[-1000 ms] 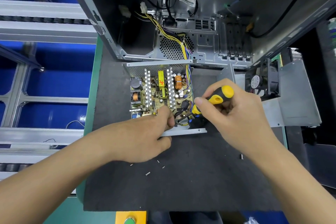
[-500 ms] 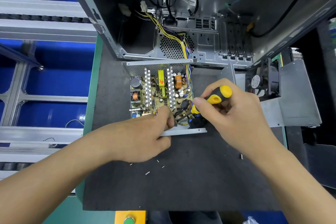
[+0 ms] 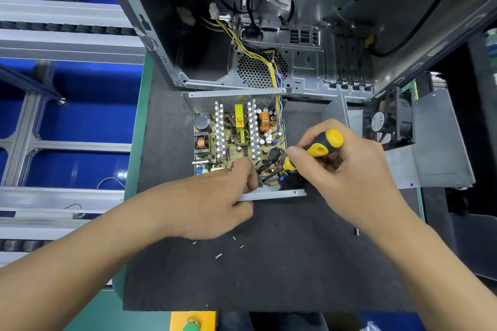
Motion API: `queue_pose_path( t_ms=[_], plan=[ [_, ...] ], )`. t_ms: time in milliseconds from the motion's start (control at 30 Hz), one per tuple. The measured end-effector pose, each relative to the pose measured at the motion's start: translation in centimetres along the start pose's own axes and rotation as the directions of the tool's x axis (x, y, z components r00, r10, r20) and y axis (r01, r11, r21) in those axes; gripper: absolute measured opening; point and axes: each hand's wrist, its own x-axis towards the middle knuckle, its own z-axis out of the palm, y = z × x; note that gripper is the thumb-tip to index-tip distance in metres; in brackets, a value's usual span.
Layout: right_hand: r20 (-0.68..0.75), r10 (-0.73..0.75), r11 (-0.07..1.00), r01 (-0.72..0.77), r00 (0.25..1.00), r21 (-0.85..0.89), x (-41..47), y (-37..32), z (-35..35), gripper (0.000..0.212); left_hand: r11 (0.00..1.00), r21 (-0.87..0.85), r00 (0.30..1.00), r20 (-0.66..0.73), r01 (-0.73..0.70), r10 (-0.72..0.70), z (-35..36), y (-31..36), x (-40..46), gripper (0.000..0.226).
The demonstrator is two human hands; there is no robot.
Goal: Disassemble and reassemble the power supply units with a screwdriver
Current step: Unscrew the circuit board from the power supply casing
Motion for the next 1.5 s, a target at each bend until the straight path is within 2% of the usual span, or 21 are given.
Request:
queue_pose_path(
  t_ms=[333, 567, 700, 833, 933, 1033, 1100, 1167, 1267, 1300, 1367, 1433, 1500],
  plan=[
    [0.033, -0.062, 0.998, 0.063, 0.998, -0.031, 0.0, -0.7, 0.0, 0.020, 1.000, 0.005, 1.000, 0.007, -0.007, 0.006, -0.1, 0.0, 0.0, 0.019],
    [0.120, -0.147, 0.964, 0.169, 0.982, -0.206, 0.3, -1.9, -0.5, 0.022, 1.000, 0.004, 1.000, 0.007, -0.010, 0.010, -0.1, 0.1, 0.0, 0.020],
    [0.148, -0.119, 0.969, 0.147, 0.982, -0.198, 0.2, -2.4, -0.6, 0.021, 1.000, 0.006, 1.000, 0.007, -0.018, 0.018, -0.1, 0.1, 0.1, 0.017],
    [0.165, -0.075, 0.967, 0.112, 0.983, -0.229, -0.1, -3.1, -0.7, 0.033, 1.000, -0.003, 1.000, 0.015, -0.023, 0.023, -0.2, 0.1, 0.1, 0.017],
    [0.211, -0.142, 0.876, 0.222, 0.967, -0.429, -0.2, -4.0, -0.7, 0.027, 1.000, 0.013, 1.000, 0.011, -0.018, 0.018, -0.2, 0.1, 0.2, 0.017],
    [0.334, -0.106, 0.824, 0.270, 0.937, -0.498, 0.3, -5.7, -0.6, 0.022, 0.999, 0.036, 1.000, 0.001, -0.019, 0.019, -0.2, 0.1, 0.3, 0.020],
    [0.387, -0.114, 0.752, 0.334, 0.915, -0.568, 1.0, -6.6, -0.7, 0.015, 0.999, 0.021, 1.000, 0.005, -0.029, 0.029, -0.2, 0.1, 0.4, 0.019],
    [0.436, -0.095, 0.622, 0.395, 0.895, -0.676, 1.8, -7.1, -0.7, 0.010, 1.000, -0.001, 1.000, 0.011, -0.027, 0.027, -0.3, 0.2, 0.4, 0.014],
    [0.541, 0.009, 0.366, 0.501, 0.841, -0.785, 2.8, -8.0, -0.3, 0.008, 1.000, 0.001, 1.000, 0.011, -0.021, 0.021, -0.3, 0.3, 0.4, 0.015],
    [0.560, 0.042, 0.337, 0.516, 0.828, -0.788, 2.8, -8.4, -0.1, 0.009, 1.000, 0.005, 1.000, 0.011, -0.024, 0.023, -0.4, 0.4, 0.4, 0.016],
    [0.577, 0.094, 0.371, 0.509, 0.812, -0.777, 2.7, -9.2, 0.2, 0.010, 0.999, 0.017, 1.000, 0.005, -0.030, 0.030, -0.5, 0.5, 0.4, 0.018],
    [0.596, 0.155, 0.467, 0.473, 0.788, -0.747, 2.6, -9.7, 0.3, 0.011, 0.999, 0.024, 1.000, -0.004, -0.031, 0.031, -0.5, 0.5, 0.3, 0.018],
    [0.612, 0.218, 0.475, 0.466, 0.760, -0.747, 3.1, -9.9, 0.4, 0.014, 0.999, 0.028, 1.000, -0.005, -0.026, 0.026, -0.4, 0.5, 0.3, 0.018]
  ],
)
